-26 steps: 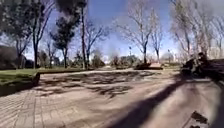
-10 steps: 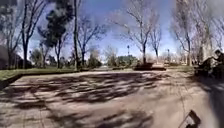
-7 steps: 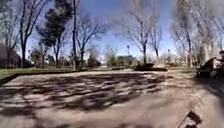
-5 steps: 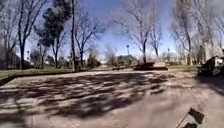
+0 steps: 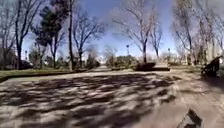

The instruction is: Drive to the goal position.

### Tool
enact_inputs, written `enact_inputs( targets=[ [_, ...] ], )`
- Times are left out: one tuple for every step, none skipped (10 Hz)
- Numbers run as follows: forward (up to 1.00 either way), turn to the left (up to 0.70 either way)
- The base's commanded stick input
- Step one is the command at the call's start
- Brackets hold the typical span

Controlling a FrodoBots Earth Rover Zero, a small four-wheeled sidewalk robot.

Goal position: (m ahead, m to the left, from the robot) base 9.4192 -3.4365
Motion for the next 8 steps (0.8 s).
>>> enact_inputs(
  targets=[
    [1.00,0.40],
    [1.00,0.40],
    [1.00,0.14],
    [1.00,0.03],
    [1.00,0.01],
    [1.00,0.00],
    [1.00,0.00],
    [1.00,0.00]
  ],
)
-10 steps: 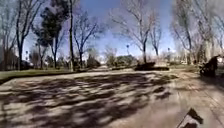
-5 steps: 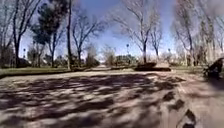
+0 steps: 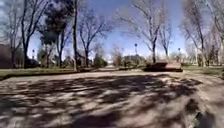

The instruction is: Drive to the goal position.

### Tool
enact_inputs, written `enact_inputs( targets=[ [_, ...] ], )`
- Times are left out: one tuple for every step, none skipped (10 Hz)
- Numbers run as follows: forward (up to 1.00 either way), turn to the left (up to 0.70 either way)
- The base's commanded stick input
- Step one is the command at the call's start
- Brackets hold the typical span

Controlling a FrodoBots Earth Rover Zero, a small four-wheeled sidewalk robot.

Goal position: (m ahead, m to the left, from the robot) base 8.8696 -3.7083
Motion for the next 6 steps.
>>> enact_inputs(
  targets=[
    [1.00,0.00],
    [1.00,0.00],
    [1.00,0.00],
    [1.00,0.00],
    [1.00,0.00],
    [1.00,0.00]
  ],
)
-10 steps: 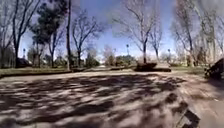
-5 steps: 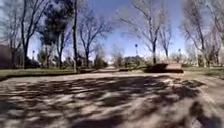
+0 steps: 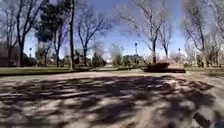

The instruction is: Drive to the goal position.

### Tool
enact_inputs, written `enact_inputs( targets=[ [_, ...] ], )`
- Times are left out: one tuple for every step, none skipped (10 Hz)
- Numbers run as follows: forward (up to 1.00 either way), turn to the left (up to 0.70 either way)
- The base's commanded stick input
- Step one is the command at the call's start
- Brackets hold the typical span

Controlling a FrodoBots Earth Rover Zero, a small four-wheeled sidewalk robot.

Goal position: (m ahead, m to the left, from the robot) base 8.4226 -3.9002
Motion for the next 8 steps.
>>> enact_inputs(
  targets=[
    [1.00,0.00],
    [1.00,0.00],
    [1.00,0.00],
    [1.00,0.00],
    [1.00,0.00],
    [1.00,0.00],
    [1.00,0.00],
    [1.00,0.00]
  ],
)
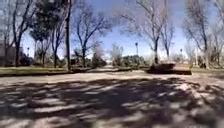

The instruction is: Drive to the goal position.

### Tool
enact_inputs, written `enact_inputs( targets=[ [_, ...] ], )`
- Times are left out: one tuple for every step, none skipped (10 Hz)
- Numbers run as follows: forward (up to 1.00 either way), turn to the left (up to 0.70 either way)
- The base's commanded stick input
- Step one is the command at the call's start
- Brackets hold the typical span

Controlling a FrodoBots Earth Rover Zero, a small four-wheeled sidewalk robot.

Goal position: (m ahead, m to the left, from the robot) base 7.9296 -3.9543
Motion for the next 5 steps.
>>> enact_inputs(
  targets=[
    [1.00,0.00],
    [1.00,0.00],
    [1.00,0.00],
    [1.00,0.00],
    [1.00,0.00]
  ],
)
